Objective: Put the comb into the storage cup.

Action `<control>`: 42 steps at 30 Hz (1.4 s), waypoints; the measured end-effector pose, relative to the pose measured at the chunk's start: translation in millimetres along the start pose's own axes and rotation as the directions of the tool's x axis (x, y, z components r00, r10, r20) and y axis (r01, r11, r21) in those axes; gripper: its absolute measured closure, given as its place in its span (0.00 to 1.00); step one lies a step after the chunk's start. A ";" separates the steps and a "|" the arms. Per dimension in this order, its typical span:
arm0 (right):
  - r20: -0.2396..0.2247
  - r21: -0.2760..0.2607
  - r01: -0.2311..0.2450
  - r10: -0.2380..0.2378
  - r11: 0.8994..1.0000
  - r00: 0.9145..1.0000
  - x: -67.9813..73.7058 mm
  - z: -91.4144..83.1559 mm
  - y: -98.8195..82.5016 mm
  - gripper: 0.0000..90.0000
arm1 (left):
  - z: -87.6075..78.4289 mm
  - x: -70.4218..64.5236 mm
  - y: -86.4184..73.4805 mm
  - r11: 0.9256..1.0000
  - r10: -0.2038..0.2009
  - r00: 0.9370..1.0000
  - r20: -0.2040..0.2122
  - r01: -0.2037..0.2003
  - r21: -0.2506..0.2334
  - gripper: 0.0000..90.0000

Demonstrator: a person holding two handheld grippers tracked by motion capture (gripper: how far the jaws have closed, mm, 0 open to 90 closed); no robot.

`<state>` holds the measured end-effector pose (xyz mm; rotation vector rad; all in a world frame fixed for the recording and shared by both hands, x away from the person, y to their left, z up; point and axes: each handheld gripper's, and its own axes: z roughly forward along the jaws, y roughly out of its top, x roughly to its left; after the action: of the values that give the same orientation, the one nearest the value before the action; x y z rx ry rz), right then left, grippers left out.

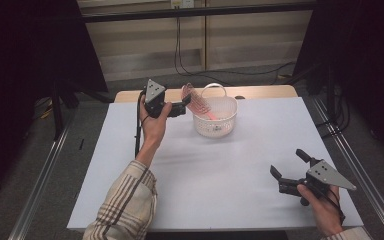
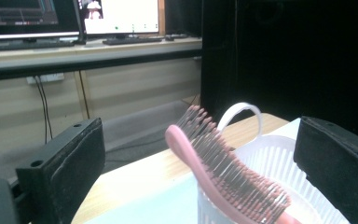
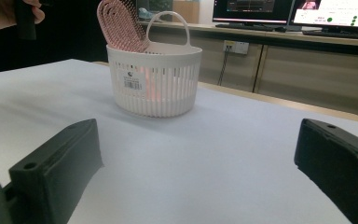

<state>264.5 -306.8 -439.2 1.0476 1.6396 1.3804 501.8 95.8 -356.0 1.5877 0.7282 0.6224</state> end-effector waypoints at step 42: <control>0.015 -0.021 0.009 -0.009 1.000 1.000 7.7 -1.7 5.7 0.00 | -67.4 -10.7 -20.3 1.000 0.024 0.999 -0.029 -0.024 -0.009 0.03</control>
<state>260.6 -299.9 -433.5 1.0347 1.6138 1.3779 442.4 133.5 -366.9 1.5835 0.7272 0.6668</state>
